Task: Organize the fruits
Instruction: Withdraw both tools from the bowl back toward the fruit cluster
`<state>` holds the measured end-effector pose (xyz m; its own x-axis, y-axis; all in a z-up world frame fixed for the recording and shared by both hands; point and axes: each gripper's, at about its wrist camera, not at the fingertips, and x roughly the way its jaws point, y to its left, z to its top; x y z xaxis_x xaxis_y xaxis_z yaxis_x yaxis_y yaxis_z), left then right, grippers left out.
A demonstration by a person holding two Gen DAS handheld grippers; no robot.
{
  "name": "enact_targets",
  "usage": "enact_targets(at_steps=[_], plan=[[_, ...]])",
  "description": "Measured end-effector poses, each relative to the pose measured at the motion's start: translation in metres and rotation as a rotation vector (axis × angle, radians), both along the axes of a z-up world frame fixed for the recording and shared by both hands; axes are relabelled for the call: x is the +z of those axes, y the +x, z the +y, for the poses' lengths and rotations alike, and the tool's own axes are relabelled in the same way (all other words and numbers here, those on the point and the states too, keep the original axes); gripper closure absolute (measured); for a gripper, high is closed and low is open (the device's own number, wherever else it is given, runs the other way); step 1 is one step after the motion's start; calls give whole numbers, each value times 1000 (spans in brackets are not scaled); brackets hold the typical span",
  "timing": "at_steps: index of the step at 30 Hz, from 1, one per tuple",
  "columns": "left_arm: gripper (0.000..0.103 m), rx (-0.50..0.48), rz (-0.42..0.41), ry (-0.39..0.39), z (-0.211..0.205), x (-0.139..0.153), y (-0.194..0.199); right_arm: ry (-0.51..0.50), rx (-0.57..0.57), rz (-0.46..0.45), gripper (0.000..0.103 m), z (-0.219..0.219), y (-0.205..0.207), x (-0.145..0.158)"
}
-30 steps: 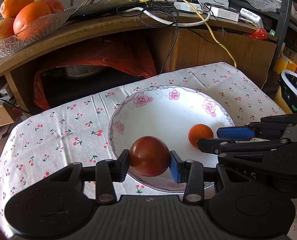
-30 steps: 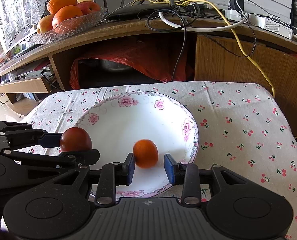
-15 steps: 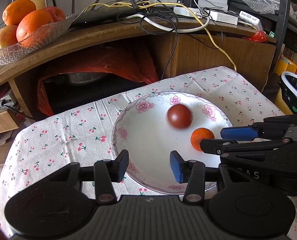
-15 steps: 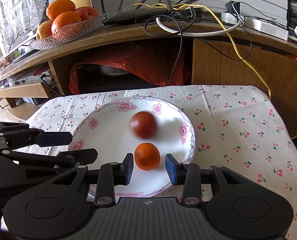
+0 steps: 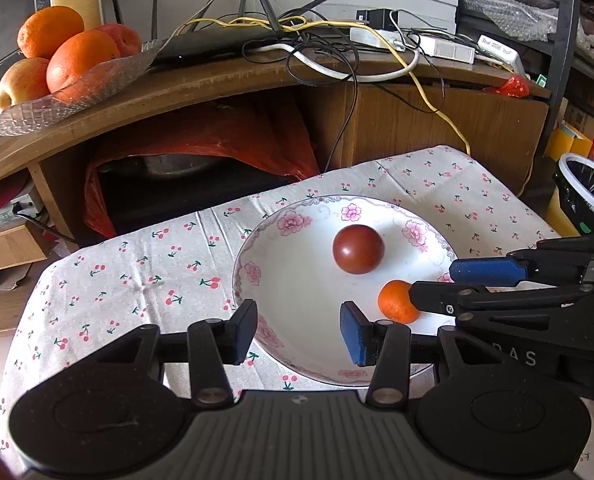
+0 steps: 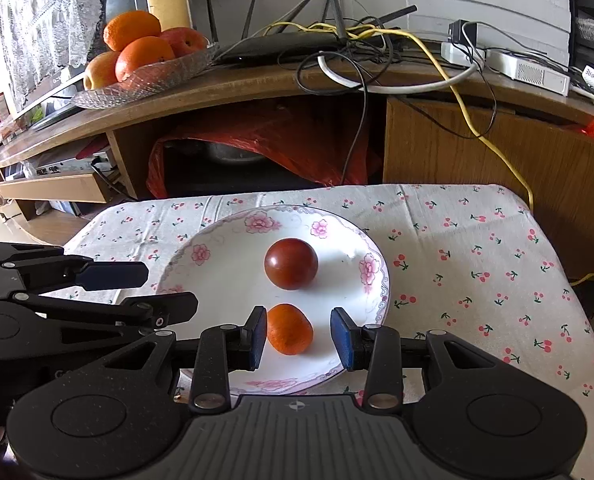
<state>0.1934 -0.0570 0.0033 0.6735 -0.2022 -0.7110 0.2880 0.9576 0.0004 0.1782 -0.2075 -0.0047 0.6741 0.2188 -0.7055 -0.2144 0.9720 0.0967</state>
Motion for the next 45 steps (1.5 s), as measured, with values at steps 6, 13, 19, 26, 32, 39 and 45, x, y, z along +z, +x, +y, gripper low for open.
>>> enact_targets(at_steps=[6,13,19,26,32,39,45], plan=[[50,-1,-8,-5,3,5,-8,0,6,-10,70,3,-9,7],[50,-14,-16,-6,6,11,-23,-8,14,-15,66,5,-25,14],[50,-20,-10,-1,9,11,-38,-20,36,-4,66,10,-38,13],[49,-35,20,5,19,5,-58,-39,77,28,65,19,-54,6],[48,-51,46,25,27,-1,-73,-53,118,67,65,28,-69,-1],[48,-71,86,35,39,-7,-90,-46,150,112,65,38,-86,-6],[47,-87,109,42,47,-11,-100,-47,192,148,65,51,-92,-14]])
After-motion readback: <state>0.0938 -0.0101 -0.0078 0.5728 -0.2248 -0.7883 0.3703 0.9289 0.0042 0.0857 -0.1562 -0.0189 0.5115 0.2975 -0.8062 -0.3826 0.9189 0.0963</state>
